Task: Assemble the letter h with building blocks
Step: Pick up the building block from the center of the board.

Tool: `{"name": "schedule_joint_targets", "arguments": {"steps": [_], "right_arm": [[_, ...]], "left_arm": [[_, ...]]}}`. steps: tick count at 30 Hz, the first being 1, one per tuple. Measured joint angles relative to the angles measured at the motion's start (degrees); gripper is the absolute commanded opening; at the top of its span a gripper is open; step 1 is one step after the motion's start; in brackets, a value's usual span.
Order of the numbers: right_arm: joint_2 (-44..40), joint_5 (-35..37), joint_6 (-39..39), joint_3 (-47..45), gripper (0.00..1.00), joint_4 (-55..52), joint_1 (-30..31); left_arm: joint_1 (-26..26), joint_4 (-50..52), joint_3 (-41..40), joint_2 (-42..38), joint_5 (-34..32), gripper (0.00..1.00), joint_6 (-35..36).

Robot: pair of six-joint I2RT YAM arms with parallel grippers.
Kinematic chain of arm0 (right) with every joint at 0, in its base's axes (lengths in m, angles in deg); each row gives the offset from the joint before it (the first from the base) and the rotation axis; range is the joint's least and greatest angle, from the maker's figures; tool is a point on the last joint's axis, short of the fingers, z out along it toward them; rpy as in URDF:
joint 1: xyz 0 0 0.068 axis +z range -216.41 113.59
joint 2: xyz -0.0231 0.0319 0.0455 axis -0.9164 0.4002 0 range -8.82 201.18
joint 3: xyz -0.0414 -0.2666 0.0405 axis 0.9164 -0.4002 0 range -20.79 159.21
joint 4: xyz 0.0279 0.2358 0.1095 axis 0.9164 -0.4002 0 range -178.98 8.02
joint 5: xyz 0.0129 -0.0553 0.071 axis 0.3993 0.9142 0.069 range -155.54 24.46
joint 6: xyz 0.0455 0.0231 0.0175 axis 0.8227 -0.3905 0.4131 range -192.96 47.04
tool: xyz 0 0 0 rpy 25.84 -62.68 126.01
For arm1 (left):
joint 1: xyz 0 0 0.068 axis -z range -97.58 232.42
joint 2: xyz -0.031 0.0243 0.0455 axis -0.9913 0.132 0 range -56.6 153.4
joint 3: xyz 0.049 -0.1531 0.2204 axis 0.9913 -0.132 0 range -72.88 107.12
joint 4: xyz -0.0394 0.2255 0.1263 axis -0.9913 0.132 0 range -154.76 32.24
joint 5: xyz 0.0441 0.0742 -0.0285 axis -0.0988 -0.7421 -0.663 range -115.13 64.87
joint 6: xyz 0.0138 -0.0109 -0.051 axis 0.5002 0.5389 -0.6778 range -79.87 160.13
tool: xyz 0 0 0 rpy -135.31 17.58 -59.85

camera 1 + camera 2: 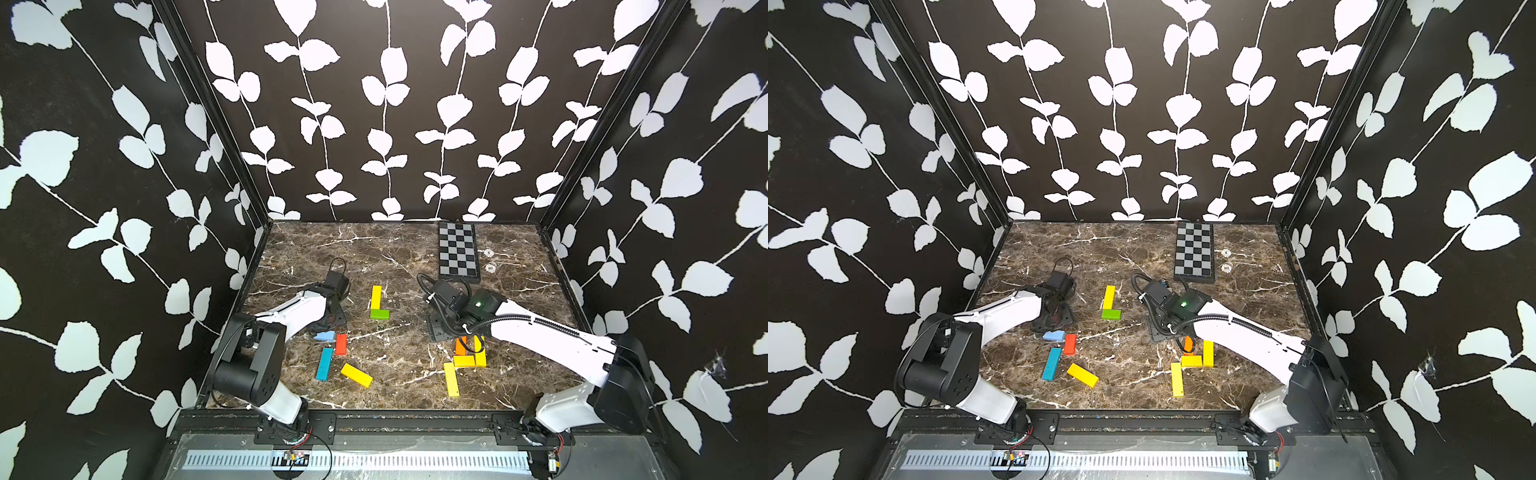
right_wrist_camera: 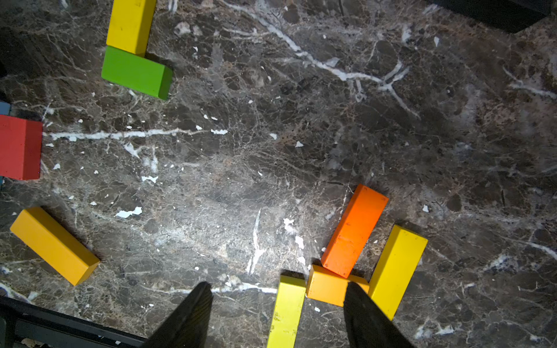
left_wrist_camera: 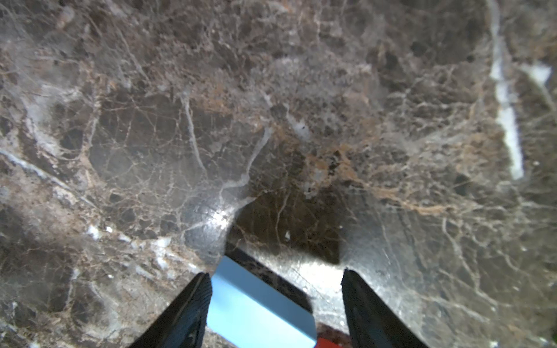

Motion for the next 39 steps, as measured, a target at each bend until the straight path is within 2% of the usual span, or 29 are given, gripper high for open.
{"name": "schedule_joint_targets", "arguments": {"steps": [2, 6, 11, 16, 22, 30, 36, 39], "right_arm": [[0.00, 0.00, -0.17, 0.00, 0.68, 0.02, -0.04], [0.00, -0.02, -0.46, 0.00, 0.68, 0.00, -0.07], [0.00, 0.00, -0.79, 0.00, 0.68, 0.00, -0.20], [0.00, 0.00, -0.83, 0.00, 0.68, 0.00, -0.37], [0.00, -0.02, -0.83, 0.00, 0.68, 0.00, -0.37], [0.00, -0.02, -0.76, 0.00, 0.68, 0.04, -0.37], [-0.02, -0.22, -0.50, -0.07, 0.68, 0.22, -0.37], [-0.07, -0.22, -0.37, -0.07, 0.68, 0.22, -0.39]], "left_arm": [[0.00, -0.48, -0.39, -0.48, 0.22, 0.83, 0.00], [0.00, -0.31, -1.75, -0.39, 0.79, 0.88, 0.00], [-0.11, -0.24, -1.86, -0.44, 1.29, 0.85, 0.11], [-0.31, -0.74, -2.05, -0.39, 3.08, 0.78, 0.09], [-0.33, -1.11, -2.58, -0.74, 4.22, 0.81, 0.26], [1.55, 0.39, -3.39, -1.86, 3.78, 0.80, 1.75], [2.78, 0.90, -4.04, -2.58, 2.49, 0.73, 2.12], [3.04, 1.07, -4.02, -2.56, 1.97, 0.62, 2.45]]}}
